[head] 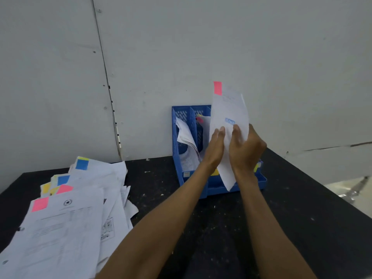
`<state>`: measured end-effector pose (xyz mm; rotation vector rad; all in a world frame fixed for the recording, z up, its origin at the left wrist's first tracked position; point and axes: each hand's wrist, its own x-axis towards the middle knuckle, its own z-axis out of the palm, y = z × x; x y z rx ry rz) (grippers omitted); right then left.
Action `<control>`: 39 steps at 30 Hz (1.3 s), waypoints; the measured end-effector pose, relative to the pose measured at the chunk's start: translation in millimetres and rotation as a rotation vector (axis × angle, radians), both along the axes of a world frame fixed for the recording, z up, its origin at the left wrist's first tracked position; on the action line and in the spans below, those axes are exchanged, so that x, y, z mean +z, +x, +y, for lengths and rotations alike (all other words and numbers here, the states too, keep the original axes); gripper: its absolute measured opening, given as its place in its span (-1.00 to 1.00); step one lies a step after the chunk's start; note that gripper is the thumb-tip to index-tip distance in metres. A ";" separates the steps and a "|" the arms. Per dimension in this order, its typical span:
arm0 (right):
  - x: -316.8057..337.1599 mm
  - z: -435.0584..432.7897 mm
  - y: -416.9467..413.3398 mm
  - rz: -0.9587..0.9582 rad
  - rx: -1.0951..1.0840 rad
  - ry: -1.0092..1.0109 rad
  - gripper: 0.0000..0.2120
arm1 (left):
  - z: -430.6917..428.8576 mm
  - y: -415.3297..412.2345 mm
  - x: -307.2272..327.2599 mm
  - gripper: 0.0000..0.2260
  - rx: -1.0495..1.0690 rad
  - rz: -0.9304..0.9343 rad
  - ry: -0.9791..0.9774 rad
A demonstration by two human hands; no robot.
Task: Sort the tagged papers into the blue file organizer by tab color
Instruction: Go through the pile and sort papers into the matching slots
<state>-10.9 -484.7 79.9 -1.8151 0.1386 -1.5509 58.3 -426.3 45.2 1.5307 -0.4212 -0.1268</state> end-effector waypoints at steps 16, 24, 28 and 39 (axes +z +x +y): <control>-52.6 2.3 64.9 0.549 -0.011 -0.181 -0.63 | 13.7 25.8 2.9 -0.50 -0.012 0.148 -0.139; -63.0 2.3 70.0 0.940 -0.052 -0.325 -0.84 | 11.7 15.6 3.9 -0.36 -0.034 0.171 -0.102; -64.5 9.4 69.8 0.955 -0.114 -0.328 -0.85 | 16.1 12.1 6.2 -0.33 -0.044 0.138 -0.089; -60.3 22.2 62.1 0.904 -0.130 -0.318 -0.84 | 37.7 0.0 17.2 -0.51 -0.009 0.002 -0.096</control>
